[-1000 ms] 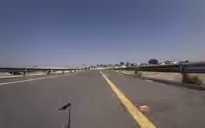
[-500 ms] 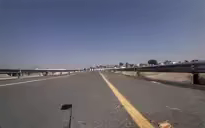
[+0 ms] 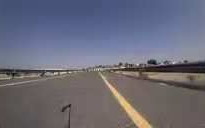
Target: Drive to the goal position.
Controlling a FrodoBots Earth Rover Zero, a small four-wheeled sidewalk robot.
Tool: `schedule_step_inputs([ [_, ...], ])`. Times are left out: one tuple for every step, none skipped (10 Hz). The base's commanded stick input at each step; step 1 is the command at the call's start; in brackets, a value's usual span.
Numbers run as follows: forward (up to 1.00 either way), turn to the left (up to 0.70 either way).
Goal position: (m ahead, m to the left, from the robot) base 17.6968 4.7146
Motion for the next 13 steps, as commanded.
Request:
schedule_step_inputs([
  [1.0, 0.0],
  [1.0, 0.0],
  [1.0, 0.0],
  [1.0, 0.0],
  [1.0, 0.0],
  [1.0, 0.0],
  [1.0, 0.0],
  [1.0, 0.0],
  [1.0, 0.0],
  [1.0, 0.0],
  [1.0, 0.0],
  [1.0, 0.0],
  [1.0, 0.0],
])
